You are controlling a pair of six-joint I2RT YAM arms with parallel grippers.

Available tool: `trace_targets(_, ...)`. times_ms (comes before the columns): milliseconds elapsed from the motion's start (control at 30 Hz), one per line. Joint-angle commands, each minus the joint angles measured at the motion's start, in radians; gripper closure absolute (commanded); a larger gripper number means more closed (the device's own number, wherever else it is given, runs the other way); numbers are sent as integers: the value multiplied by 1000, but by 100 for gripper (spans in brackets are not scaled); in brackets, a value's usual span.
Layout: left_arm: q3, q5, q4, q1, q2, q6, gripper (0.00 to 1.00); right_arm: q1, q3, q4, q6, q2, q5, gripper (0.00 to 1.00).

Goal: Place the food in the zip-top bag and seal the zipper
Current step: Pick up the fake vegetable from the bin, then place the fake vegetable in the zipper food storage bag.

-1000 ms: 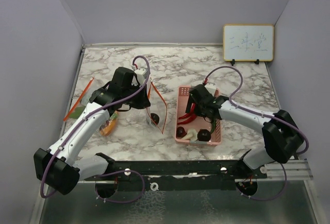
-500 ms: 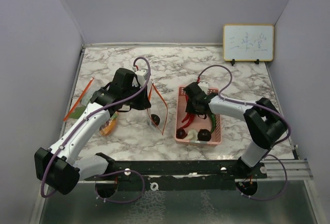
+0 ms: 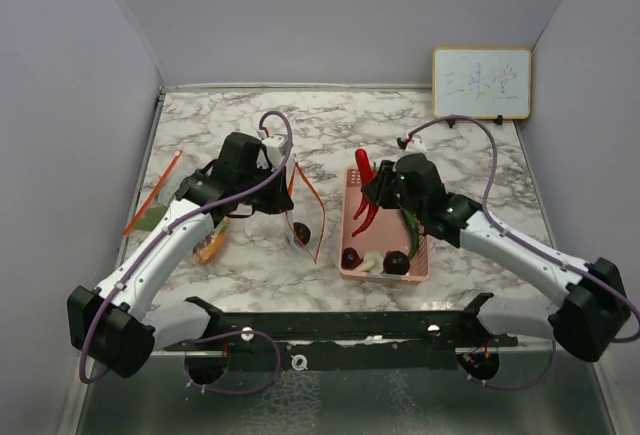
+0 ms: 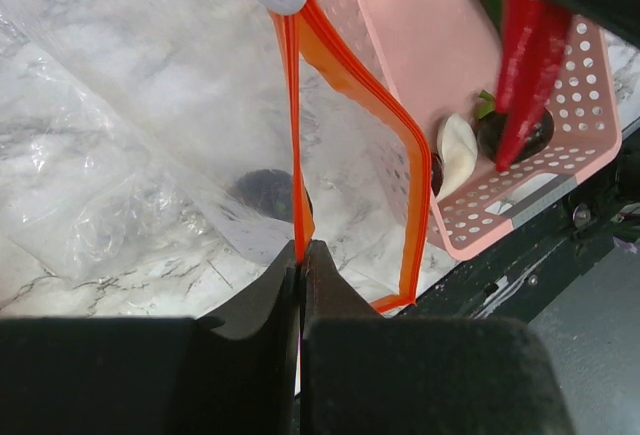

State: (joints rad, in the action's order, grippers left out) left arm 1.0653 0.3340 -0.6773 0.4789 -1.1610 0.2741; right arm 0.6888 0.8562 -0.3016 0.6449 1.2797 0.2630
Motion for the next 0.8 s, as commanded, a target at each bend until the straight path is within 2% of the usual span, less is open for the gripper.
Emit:
trace_targets(0, 28, 44, 23, -3, -15, -1, 100, 65, -24, 291, -168, -165, -281, 92)
trace_targets(67, 41, 49, 20, -3, -26, 0, 100, 124, -7, 369, -203, -180, -354, 92)
trace_targets(167, 60, 65, 18, -3, -32, 9, 100, 237, 9, 486, -269, -150, -298, 92)
trace_targets(267, 77, 94, 17, -3, -28, 16, 100, 250, 13, 616, -271, -63, -382, 92)
trace_targets(367, 102, 101, 2, -3, -29, 16, 100, 250, 17, 674, -222, -5, -433, 92)
trace_targets(500, 118, 129, -7, -3, -15, 17, 100, 250, -71, 819, -163, 0, -427, 92)
trace_targets(600, 112, 185, 7, -3, 2, 34, 100, 250, -91, 848, -163, 3, -392, 92)
trace_targets(767, 97, 263, 24, -3, 49, 57, 100, 250, -89, 780, -207, 5, -266, 92)
